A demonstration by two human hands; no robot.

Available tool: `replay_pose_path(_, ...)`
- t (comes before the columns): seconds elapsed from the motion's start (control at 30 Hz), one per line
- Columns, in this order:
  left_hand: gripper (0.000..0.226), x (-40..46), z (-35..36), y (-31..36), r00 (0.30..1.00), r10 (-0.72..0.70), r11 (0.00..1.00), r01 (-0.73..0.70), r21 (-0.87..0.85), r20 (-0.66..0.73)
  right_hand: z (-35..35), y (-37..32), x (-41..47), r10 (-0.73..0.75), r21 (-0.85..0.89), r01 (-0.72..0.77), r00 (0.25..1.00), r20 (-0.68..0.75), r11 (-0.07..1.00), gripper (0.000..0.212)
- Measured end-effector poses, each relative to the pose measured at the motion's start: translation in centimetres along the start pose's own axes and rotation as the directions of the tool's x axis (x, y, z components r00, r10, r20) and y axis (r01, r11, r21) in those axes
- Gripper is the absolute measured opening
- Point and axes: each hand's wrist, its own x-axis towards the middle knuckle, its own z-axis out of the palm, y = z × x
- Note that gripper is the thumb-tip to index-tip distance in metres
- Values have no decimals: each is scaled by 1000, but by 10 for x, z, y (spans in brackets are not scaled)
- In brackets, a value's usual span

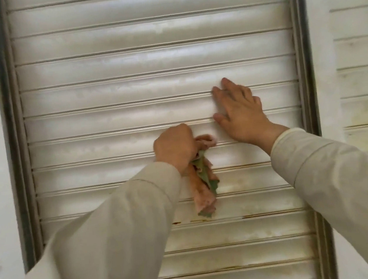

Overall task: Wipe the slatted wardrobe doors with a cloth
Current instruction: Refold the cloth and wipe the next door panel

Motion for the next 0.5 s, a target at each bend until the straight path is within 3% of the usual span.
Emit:
replay_pose_path(0.13, 62, 1, -19, -51, 984, -171, 985, 172, -14, 42, 6, 22, -2, 115, -89, -119, 992, -54, 989, 78)
replay_pose_path(0.37, 54, -2, -29, -103, 958, -286, 958, 286, 2, 4, 19, 2, 11, 6, -6, -6, 998, 60, 1000, 71)
replay_pose_path(0.5, 59, -1, -25, -82, 967, -256, 967, 256, -14, 10, 22, -8, 16, -32, 26, 30, 995, 92, 999, 67)
